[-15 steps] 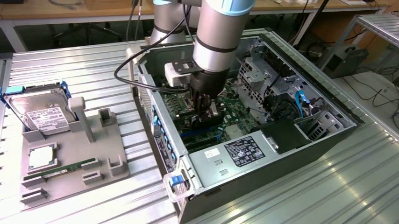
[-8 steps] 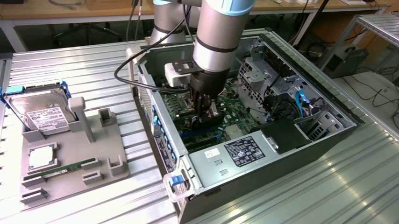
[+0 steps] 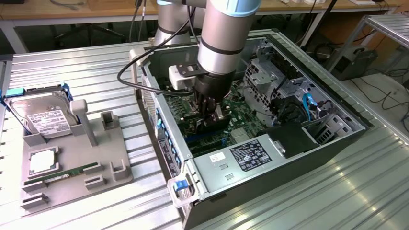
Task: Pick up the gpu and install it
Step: 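Insert the gpu into the slot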
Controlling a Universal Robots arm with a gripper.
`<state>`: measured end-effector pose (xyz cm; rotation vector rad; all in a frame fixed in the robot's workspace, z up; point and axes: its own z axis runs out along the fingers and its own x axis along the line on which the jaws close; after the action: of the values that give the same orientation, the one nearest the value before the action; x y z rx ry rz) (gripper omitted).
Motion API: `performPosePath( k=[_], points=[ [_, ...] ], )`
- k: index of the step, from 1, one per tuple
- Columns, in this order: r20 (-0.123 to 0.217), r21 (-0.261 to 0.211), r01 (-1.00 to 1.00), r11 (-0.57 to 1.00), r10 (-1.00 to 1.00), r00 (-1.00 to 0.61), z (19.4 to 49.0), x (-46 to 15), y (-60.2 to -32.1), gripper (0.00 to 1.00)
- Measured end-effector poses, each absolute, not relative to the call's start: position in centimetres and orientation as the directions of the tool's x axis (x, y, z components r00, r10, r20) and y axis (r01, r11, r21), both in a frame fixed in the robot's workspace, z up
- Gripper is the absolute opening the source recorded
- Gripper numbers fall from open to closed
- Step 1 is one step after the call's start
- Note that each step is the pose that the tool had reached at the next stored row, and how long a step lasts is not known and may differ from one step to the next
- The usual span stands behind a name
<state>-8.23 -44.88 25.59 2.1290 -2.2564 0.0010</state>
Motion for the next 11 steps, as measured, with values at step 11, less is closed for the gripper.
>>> performPosePath(
  k=[11],
  points=[
    [0.029, 0.026, -0.998, 0.059, -0.998, -0.058, 25.25, -8.24, -44.82, 0.26]
  ],
)
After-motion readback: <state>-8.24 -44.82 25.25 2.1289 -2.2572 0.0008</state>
